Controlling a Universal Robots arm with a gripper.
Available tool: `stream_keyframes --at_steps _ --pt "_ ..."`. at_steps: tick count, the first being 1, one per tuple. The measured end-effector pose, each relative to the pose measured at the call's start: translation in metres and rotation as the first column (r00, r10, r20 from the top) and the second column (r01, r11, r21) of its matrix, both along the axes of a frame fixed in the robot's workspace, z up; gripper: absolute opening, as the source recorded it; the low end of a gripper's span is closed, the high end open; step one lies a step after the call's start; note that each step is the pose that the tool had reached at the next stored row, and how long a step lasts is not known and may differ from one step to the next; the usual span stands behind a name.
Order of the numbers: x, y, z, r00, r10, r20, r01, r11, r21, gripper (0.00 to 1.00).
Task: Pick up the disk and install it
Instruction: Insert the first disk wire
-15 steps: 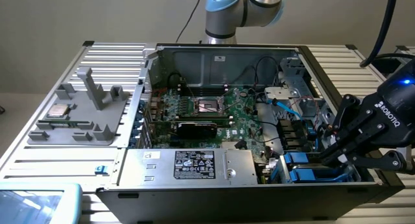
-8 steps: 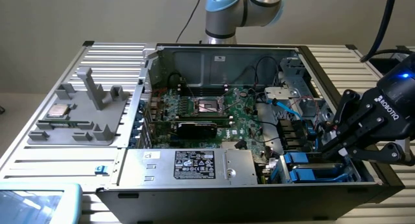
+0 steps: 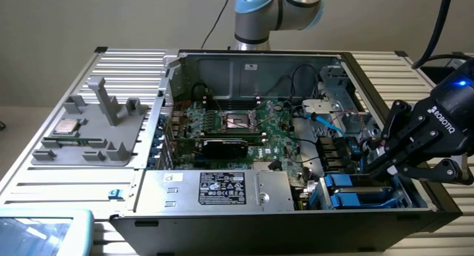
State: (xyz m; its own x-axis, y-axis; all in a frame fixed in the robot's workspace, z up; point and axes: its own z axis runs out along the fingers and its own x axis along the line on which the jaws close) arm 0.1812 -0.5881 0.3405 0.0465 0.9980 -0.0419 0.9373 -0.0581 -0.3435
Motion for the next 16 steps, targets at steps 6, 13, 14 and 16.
stream_keyframes --at_steps 6,13,14,16 --pt "0.0010 0.0095 -0.0046 1.0000 -0.001 -0.0010 0.001 1.0000 -0.0008 0.16" --pt "0.0013 0.0099 -0.0065 1.0000 -0.001 -0.0022 0.001 1.0000 -0.0020 0.16" --pt "0.0013 0.0099 -0.0073 1.0000 -0.001 -0.0023 0.001 1.0000 -0.0023 0.16" --pt "0.0013 0.0099 -0.0093 1.0000 -0.001 -0.0023 0.001 1.0000 -0.0029 0.16"
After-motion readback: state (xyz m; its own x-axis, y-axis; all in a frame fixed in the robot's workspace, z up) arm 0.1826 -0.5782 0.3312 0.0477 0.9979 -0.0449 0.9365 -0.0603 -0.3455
